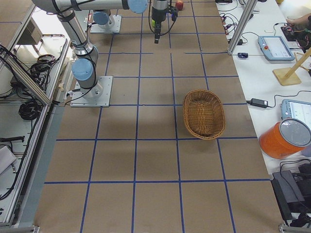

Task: Put all apples into basket
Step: 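Lower the left gripper onto the green apple and grasp it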

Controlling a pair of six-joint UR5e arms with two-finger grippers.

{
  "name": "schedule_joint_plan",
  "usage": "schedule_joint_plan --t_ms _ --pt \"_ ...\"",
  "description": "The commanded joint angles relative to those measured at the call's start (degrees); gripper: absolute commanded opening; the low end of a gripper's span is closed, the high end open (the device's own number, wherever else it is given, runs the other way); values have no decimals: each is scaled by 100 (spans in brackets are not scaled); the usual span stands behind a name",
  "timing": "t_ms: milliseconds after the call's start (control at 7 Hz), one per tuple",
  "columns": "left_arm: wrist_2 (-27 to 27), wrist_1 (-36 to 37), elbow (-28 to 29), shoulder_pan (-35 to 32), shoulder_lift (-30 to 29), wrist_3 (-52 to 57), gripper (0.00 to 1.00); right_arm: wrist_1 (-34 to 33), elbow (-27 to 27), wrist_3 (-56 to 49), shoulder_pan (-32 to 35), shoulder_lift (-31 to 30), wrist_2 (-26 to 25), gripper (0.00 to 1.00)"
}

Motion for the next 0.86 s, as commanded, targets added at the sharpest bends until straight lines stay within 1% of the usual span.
schedule_joint_plan --t_ms 0,143,286,429,714 --pt "31 1803 -1494 252 -351 655 100 -72 145 -11 0 -89 5 100" --pt "39 1949 -1831 270 -561 665 100 -72 145 -11 0 -107 22 100" --pt "196 1951 -1843 297 -694 700 100 -81 145 -11 0 -107 22 100" --pt "493 1986 -1817 297 -773 700 100 -81 145 -11 0 -124 22 100" --pt "514 1986 -1878 297 -801 718 100 -72 145 -11 0 -133 14 100"
